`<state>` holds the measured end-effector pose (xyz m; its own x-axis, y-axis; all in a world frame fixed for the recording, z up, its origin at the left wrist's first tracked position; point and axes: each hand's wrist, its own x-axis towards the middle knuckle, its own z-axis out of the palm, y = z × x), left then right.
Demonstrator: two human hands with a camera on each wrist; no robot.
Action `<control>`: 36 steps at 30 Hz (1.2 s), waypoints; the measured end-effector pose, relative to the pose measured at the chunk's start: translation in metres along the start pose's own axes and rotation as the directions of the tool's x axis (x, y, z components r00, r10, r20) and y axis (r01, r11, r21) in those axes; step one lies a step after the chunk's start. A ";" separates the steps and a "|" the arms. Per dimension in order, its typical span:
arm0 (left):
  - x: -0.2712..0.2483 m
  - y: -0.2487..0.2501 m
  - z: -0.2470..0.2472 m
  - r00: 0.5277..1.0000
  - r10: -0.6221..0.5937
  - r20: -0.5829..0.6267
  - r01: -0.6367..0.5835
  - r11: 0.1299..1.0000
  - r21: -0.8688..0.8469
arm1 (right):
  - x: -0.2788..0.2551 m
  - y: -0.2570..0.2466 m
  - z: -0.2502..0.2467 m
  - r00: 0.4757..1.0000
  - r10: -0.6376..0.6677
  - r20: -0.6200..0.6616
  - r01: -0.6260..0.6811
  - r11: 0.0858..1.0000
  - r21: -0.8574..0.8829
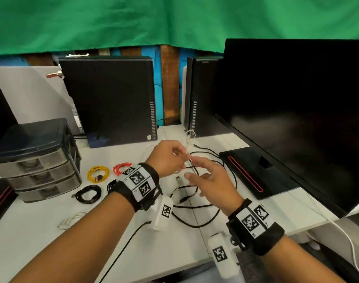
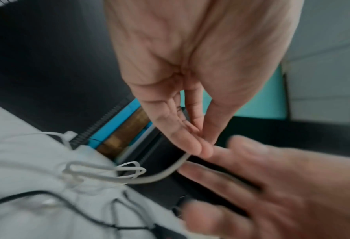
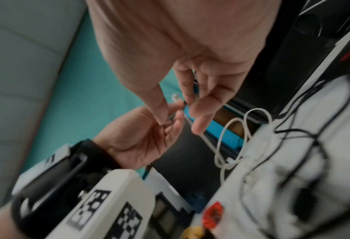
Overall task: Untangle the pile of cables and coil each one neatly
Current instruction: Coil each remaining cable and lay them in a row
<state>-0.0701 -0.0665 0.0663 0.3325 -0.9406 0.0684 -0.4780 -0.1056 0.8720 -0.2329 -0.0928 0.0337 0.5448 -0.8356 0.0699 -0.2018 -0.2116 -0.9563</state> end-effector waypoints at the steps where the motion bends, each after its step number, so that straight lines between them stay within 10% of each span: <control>1: -0.008 0.016 -0.007 0.998 0.049 0.028 -0.045 0.993 -0.107 | 0.001 -0.009 0.001 0.998 -0.036 0.043 0.033 0.998 0.062; 5: -0.040 0.060 -0.038 0.981 0.189 0.049 -0.167 0.943 -0.287 | 0.002 -0.041 -0.002 0.985 -0.068 0.158 0.008 0.937 0.350; 10: -0.062 0.056 -0.086 0.992 0.101 -0.073 -0.121 0.919 -0.376 | 0.007 -0.045 -0.018 0.981 -0.191 0.032 0.180 0.960 0.214; 15: -0.085 0.022 -0.086 0.982 0.023 0.186 -0.031 0.999 0.040 | 0.007 -0.046 -0.018 0.942 -0.335 -0.004 0.335 0.941 0.051; 18: -0.105 0.016 -0.076 0.946 0.098 0.309 -0.057 0.989 -0.137 | 0.013 -0.036 -0.009 0.908 -0.415 -0.060 0.413 0.909 -0.045; 21: -0.121 0.030 -0.084 0.958 0.203 0.203 -0.081 0.870 -0.487 | 0.022 -0.023 -0.010 0.889 -0.435 -0.142 0.421 0.900 -0.116; 28: -0.129 0.038 -0.129 0.988 0.126 -0.084 -0.149 0.717 -0.681 | 0.035 -0.022 -0.052 0.747 -0.500 -0.439 0.405 0.865 -0.297; 31: -0.132 0.040 -0.137 0.957 0.144 -0.252 -0.270 0.760 -0.591 | 0.050 -0.059 -0.054 0.747 -0.562 -0.354 0.449 0.820 -0.354; 36: -0.129 0.044 -0.138 0.978 0.105 -0.181 -0.157 0.941 -0.299 | 0.123 -0.159 -0.060 0.828 -0.540 -0.151 0.400 0.757 -0.516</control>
<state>-0.0216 0.0949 0.1630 0.4218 -0.8726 0.2464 -0.2591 0.1445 0.9550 -0.1830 -0.1921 0.2113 0.4371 -0.6538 0.6176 -0.3552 -0.7564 -0.5493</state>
